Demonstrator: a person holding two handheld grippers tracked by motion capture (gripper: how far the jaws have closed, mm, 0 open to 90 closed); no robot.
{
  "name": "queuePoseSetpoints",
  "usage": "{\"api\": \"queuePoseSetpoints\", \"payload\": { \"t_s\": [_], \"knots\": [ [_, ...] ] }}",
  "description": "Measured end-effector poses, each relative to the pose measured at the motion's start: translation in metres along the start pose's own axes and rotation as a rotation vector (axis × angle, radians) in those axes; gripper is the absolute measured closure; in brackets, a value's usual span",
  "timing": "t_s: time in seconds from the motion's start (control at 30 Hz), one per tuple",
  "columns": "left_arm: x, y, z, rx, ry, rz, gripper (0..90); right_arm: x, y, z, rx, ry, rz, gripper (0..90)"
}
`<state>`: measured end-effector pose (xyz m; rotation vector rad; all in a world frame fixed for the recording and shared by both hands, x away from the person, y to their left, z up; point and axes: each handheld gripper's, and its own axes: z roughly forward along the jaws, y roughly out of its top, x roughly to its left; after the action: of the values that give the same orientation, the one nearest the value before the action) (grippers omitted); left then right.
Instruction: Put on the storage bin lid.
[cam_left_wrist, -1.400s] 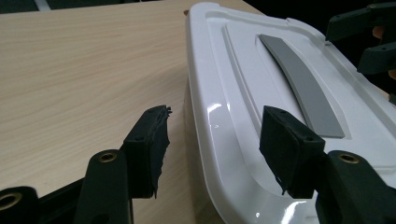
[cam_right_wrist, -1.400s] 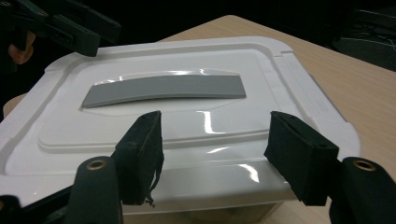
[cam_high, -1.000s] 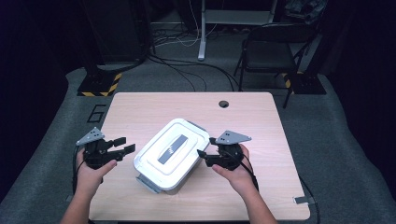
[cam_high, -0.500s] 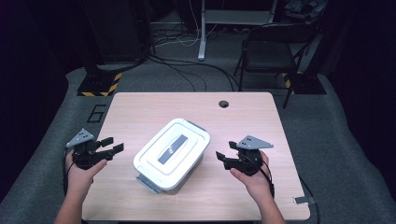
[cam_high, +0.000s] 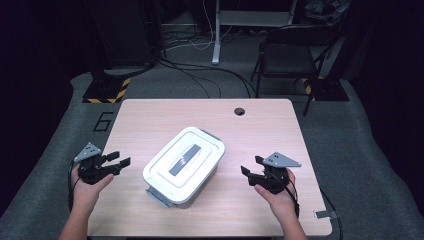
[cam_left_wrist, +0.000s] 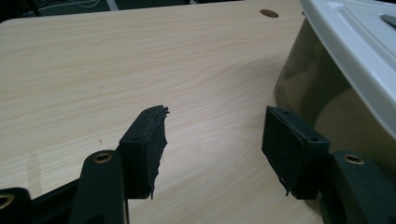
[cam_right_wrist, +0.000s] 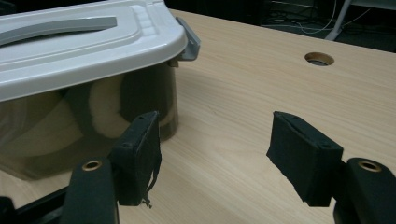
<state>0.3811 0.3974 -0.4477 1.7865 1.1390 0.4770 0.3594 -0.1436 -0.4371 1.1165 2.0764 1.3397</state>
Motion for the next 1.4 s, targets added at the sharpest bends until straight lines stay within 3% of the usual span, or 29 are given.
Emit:
{"api": "queuePoseSetpoints", "payload": {
  "t_s": [0.17, 0.4, 0.6, 0.73, 1.13, 1.4],
  "knots": [
    [0.005, -0.01, 0.007, -0.003, 0.008, -0.004, 39.3, -0.009, -0.01, 0.0, 0.004, -0.032, 0.022, 33.1],
    [0.012, -0.025, 0.02, 0.036, 0.033, -0.004, 39.7, -0.018, -0.027, 0.008, 0.027, -0.062, 0.04, 33.1],
    [0.011, -0.033, 0.03, 0.083, 0.036, 0.021, 41.2, -0.023, -0.04, 0.021, 0.081, -0.059, 0.059, 34.1],
    [0.009, -0.035, 0.035, 0.078, 0.042, 0.025, 41.2, -0.025, -0.047, 0.027, 0.11, -0.049, 0.077, 34.2],
    [0.003, -0.04, 0.053, 0.155, 0.034, 0.06, 41.0, -0.025, -0.054, 0.031, 0.143, -0.047, 0.078, 34.3],
    [0.007, -0.042, 0.059, 0.175, 0.035, 0.049, 40.0, -0.028, -0.058, 0.032, 0.152, -0.06, 0.076, 33.7]
  ]
}}
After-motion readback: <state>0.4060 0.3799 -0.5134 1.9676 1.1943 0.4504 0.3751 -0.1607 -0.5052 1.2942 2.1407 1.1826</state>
